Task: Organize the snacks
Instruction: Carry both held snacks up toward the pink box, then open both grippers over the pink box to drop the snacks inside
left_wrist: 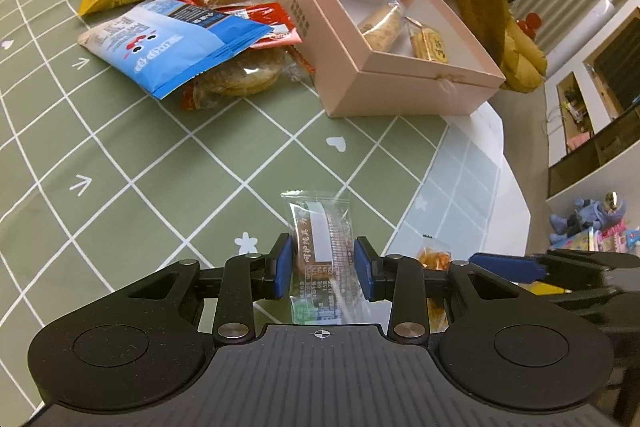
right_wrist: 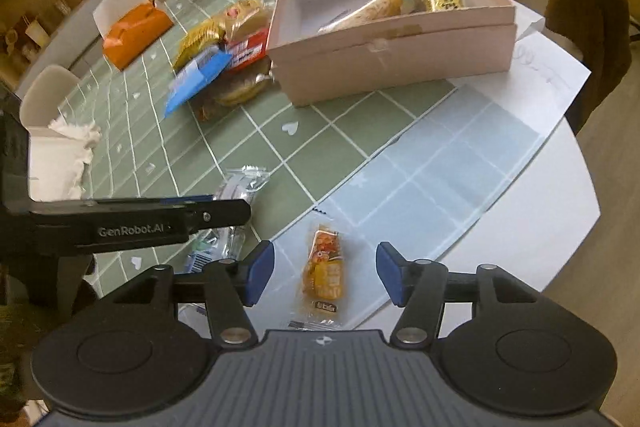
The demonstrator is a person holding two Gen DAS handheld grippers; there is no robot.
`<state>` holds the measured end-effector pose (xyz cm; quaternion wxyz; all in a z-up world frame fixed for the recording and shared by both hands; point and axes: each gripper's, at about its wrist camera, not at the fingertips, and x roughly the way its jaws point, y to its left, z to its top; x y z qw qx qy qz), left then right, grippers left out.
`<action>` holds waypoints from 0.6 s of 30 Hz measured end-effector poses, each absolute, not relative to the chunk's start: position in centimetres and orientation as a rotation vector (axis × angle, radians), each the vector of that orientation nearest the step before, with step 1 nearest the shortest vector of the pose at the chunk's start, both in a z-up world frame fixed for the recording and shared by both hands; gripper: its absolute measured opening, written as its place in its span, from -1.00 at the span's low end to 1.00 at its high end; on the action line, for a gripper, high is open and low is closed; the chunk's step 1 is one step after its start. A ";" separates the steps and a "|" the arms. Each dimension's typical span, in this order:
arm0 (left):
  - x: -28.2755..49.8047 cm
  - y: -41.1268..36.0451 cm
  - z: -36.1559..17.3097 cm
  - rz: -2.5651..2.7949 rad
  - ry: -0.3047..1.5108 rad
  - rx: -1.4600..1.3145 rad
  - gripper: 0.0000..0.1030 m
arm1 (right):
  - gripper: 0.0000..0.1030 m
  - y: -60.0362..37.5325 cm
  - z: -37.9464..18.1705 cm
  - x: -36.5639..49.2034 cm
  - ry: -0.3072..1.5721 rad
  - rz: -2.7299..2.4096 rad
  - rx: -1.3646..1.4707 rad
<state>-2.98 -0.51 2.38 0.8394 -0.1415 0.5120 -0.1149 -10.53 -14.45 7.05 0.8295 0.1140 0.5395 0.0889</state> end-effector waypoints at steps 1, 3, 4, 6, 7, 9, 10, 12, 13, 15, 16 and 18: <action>-3.0 -0.5 2.4 -0.244 1.083 -0.298 -0.25 | 0.10 -14.0 6.7 -10.6 1.148 0.180 0.213; -3.1 -0.5 2.4 -0.245 1.082 -0.295 -0.25 | 0.12 -13.0 6.2 -10.8 1.140 0.172 0.150; -3.2 -0.5 2.4 -0.246 1.082 -0.294 -0.25 | 0.11 -12.4 6.2 -11.0 1.124 0.173 0.110; -3.3 -0.5 2.5 -0.246 1.082 -0.290 -0.25 | -0.06 -11.3 6.2 -11.4 1.109 0.181 0.031; -3.3 -0.6 2.5 -0.246 1.082 -0.287 -0.25 | -0.32 -10.9 6.3 -11.5 1.103 0.185 -0.001; -3.5 -0.7 2.5 -0.249 1.079 -0.272 -0.25 | -0.49 -10.6 6.4 -11.7 1.108 0.212 -0.028; -3.7 -0.8 2.5 -0.251 1.076 -0.262 -0.25 | -0.58 -10.8 6.6 -11.7 1.116 0.225 -0.011; -3.8 -0.8 2.6 -0.261 1.078 -0.272 -0.26 | -0.61 -11.5 7.2 -11.5 1.119 0.244 0.042; -3.9 -0.6 2.9 -0.265 1.071 -0.293 -0.26 | -0.61 -12.1 7.9 -11.3 1.104 0.248 0.077; -3.4 -0.2 5.1 -0.293 1.007 -0.335 -0.26 | -0.61 -13.4 10.3 -10.6 1.053 0.250 0.130; -2.9 -0.1 6.9 -0.313 0.956 -0.350 -0.26 | -0.61 -14.3 12.2 -9.9 1.005 0.254 0.157; -1.5 0.3 11.6 -0.347 0.813 -0.342 -0.26 | -0.61 -15.8 16.7 -8.6 0.893 0.253 0.182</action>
